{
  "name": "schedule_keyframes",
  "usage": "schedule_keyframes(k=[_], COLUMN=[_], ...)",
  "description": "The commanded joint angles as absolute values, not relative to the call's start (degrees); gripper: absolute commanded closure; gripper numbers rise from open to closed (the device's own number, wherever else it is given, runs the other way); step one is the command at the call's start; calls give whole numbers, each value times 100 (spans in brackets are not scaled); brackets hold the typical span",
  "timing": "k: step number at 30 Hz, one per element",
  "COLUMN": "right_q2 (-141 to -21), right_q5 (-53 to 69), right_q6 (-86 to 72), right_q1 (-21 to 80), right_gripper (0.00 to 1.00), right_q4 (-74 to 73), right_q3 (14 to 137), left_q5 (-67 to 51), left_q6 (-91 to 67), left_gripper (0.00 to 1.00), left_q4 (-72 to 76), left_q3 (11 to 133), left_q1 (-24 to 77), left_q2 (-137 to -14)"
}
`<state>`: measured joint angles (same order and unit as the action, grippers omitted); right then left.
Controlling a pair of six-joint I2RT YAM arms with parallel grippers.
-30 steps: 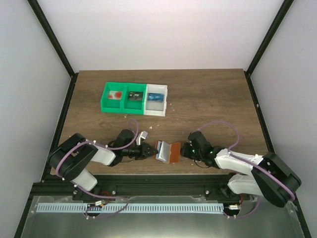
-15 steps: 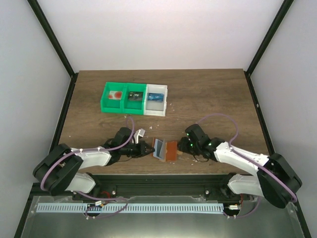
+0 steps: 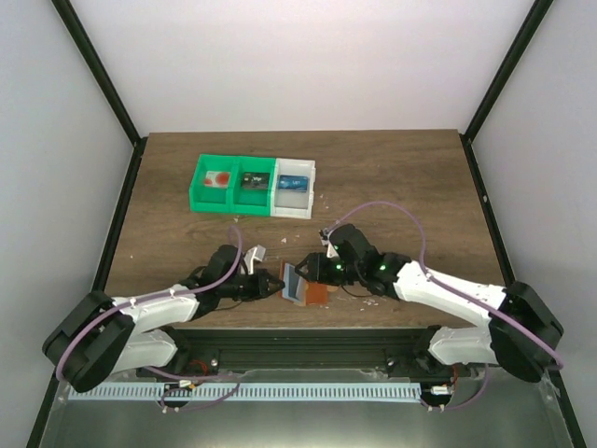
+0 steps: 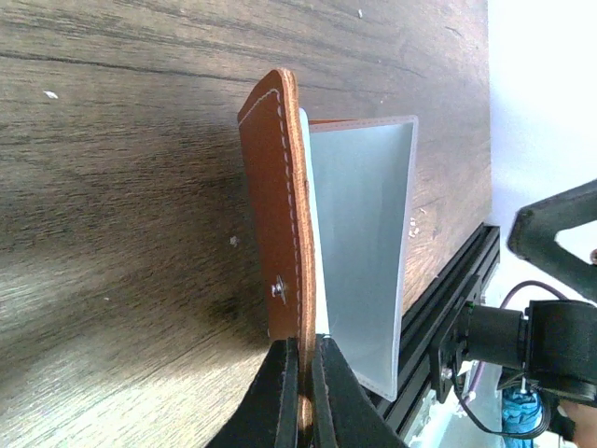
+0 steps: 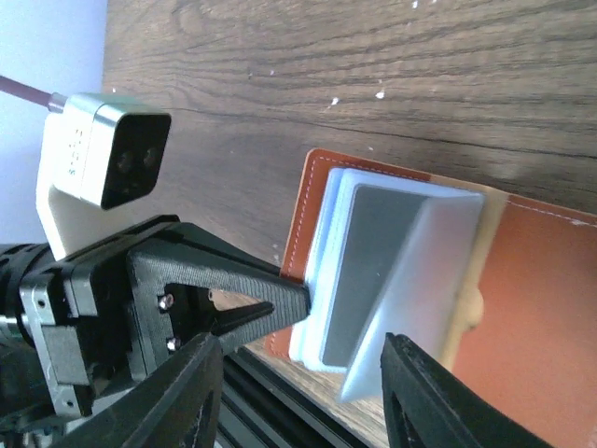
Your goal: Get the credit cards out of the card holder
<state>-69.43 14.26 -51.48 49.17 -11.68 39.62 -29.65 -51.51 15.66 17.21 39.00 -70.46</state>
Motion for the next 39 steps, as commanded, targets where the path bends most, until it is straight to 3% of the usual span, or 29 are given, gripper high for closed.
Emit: schedule_keyframes(k=[1,13,22,29,33,39], right_q2=[-7381,-8503,-8232,-7797,-7284,-6796], right_q5=[2092,2290,750,-360,227,2004], right_q6=[-5347,-5335,-4904,-4804,-4635,-5146], right_q1=[4969,5005,5012,5010,5010,5011], right_gripper=[55,59,59,64,67,69], right_q4=[-299,-246,-1684,-2927,-2598,-140], right_q3=[4102,4337,4045,4292,4482,3657], left_q5=[-2871,-2719,-2647,-2667,-2672,-2672], left_q6=[-5201,-5300,-5143,-5058,-5037,-5052], left_gripper=[100,100,100,100,100,100], left_q4=[1606,1652,1527,1482,1486,1481], left_q3=[1597,1304,1369,1454,1468,1465], left_q1=[3954,4018,4024,4024,4024,4025], left_q2=[-6806,-6487,-6480,-6584,-6583,-6593])
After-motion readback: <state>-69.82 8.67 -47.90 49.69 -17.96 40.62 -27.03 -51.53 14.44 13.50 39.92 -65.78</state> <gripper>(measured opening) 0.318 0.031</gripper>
